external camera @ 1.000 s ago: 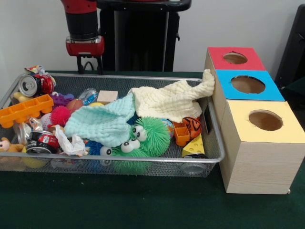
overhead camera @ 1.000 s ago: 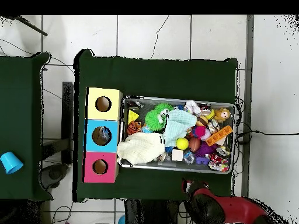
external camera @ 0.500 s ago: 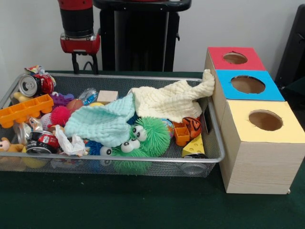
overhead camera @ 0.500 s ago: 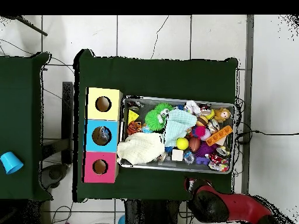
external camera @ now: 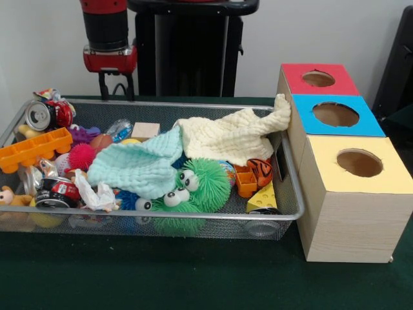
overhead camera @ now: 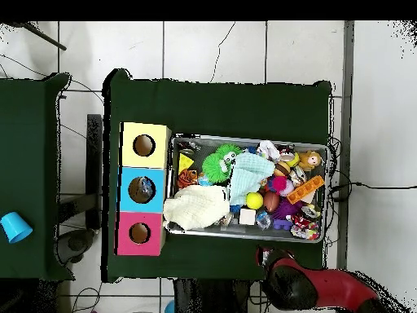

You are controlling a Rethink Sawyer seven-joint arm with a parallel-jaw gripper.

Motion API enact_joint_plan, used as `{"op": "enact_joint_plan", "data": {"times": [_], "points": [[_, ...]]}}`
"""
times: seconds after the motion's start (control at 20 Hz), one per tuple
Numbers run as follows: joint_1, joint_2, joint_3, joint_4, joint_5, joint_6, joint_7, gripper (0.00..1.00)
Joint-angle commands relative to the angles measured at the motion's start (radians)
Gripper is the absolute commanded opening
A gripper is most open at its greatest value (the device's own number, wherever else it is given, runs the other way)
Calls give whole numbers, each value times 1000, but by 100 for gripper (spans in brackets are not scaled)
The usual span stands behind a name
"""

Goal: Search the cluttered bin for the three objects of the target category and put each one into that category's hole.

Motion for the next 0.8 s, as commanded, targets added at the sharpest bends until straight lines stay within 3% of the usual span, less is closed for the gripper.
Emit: {"op": "enact_joint_plan", "data": {"times": [0.05, 0.45, 0.8], "points": [[20, -20, 99, -113, 58, 98, 3, 100], [10, -95, 156, -115, 150, 216, -52, 100], [-3, -141, 184, -100, 179, 264, -59, 100]]}}
